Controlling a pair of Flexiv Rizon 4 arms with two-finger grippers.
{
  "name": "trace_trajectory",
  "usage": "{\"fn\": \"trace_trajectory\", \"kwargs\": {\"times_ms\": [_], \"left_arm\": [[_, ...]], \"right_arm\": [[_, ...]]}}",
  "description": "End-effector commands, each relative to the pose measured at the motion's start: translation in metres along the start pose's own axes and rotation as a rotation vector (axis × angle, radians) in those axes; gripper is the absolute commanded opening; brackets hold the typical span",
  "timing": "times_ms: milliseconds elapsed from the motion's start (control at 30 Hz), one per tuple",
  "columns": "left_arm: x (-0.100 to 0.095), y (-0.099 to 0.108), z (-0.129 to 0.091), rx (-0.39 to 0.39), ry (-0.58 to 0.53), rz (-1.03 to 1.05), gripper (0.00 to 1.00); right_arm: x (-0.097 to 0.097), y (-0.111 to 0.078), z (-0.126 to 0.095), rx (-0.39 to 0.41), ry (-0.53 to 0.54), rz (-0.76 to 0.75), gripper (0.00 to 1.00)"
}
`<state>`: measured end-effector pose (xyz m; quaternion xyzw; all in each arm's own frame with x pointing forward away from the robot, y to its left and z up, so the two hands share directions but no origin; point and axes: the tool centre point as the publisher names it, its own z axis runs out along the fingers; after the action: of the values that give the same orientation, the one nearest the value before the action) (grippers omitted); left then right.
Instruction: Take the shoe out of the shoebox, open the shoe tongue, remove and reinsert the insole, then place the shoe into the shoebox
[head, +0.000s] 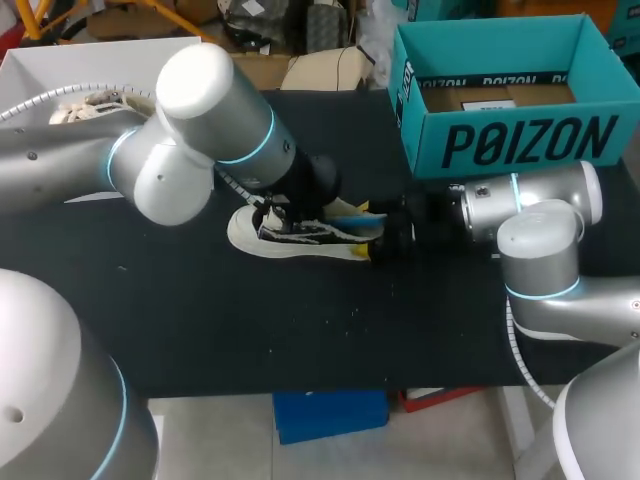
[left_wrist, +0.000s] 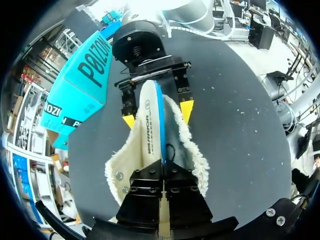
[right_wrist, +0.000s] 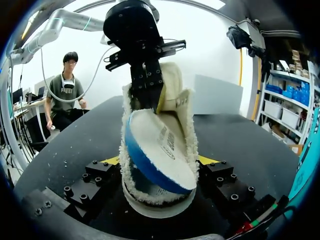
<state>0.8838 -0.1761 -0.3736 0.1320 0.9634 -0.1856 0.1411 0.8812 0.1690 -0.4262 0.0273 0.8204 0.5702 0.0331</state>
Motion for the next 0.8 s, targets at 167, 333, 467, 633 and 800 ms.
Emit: {"fn": "trace_trajectory", "kwargs": {"times_ms": [167, 333, 467, 633, 800], "left_arm": [[-0.004, -0.006, 0.008, 0.073, 0.021, 0.049, 0.89], [-0.005, -0.017, 0.008, 0.074, 0.004, 0.082, 0.9], [-0.005, -0.022, 0.018, 0.05, 0.004, 0.092, 0.91], [-0.006, -0.027, 0.028, 0.044, -0.02, 0.087, 0.92], [-0.012, -0.034, 0.033, 0.056, -0.035, 0.083, 0.89]], "right_arm": [[0.001, -0.002, 0.0, 0.002, 0.0, 0.0, 0.0], [0.001, -0.002, 0.0, 0.002, 0.0, 0.0, 0.0], [0.001, -0.002, 0.0, 0.002, 0.0, 0.0, 0.0], [0.001, -0.002, 0.0, 0.002, 0.0, 0.0, 0.0], [0.001, -0.002, 0.0, 0.002, 0.0, 0.0, 0.0]]}}
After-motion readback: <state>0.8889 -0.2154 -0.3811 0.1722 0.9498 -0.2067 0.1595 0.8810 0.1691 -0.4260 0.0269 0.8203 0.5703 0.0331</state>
